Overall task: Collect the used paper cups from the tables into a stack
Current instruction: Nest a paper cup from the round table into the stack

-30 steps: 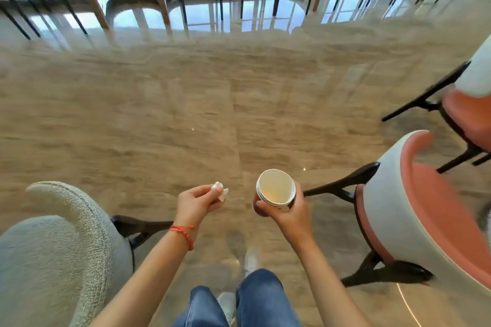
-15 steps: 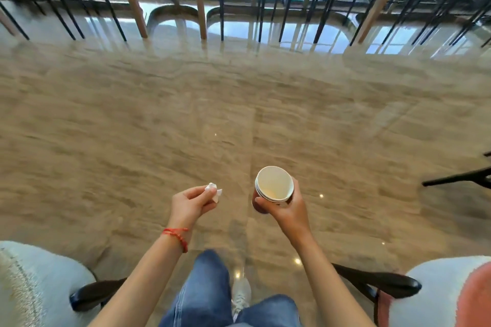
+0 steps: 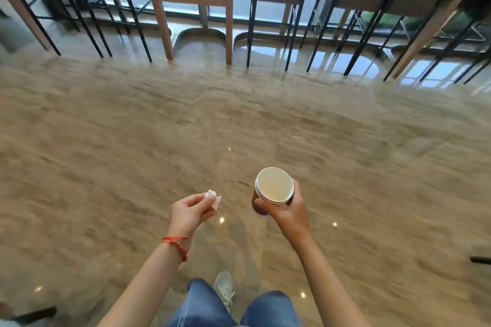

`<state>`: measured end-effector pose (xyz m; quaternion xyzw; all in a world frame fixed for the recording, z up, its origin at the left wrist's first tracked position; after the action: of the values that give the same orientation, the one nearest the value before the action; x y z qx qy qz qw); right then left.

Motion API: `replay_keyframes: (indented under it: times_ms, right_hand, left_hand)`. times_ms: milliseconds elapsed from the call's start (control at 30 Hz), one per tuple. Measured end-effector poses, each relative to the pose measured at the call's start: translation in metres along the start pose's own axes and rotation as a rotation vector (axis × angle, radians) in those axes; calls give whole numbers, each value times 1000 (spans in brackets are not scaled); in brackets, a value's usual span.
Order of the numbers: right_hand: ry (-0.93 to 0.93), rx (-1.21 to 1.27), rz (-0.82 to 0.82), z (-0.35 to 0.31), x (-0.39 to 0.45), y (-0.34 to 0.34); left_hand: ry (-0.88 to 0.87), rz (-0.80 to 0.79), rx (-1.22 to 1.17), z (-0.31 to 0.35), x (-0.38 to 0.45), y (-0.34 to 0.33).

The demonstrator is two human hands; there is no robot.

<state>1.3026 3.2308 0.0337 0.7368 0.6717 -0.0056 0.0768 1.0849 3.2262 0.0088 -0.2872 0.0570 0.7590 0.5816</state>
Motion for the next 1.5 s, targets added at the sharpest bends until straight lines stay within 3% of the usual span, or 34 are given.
replay_keyframes:
  times_ms: [133,300,533,933,1200,1500]
  right_hand:
    - [-2,-2,-40,-14,52,-24]
    - [14,-55,-205,-29,116,-66]
    - [27,-67,-604,-47,189,-145]
    - [-21,-83,-1119,-62,190,-315]
    - [-4,-101,-1255,-66,172,-480]
    - [7,-131,-1271,-97,169,-633]
  left_hand:
    - [-8,60,-44,27,37,3]
    - [-53,189,-107,52,73,17]
    - [-139,462,-273,83,92,48]
    - [-242,949,-497,99,56,153]
    - [-295,1053,-533,141,74,291]
    - [-311,1088,-500,216,97,425]
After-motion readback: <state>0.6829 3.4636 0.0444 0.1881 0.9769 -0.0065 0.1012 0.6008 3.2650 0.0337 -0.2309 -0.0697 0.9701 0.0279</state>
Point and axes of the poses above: each hand's wrist, its own x-axis towards the middle knuckle, its own y-axis out of the back of the hand, z = x × y, the point moved 4 cm from there along x, towards the middle knuckle, and after that the axes turned 3 degrees about -z, right-handed, at the moved point
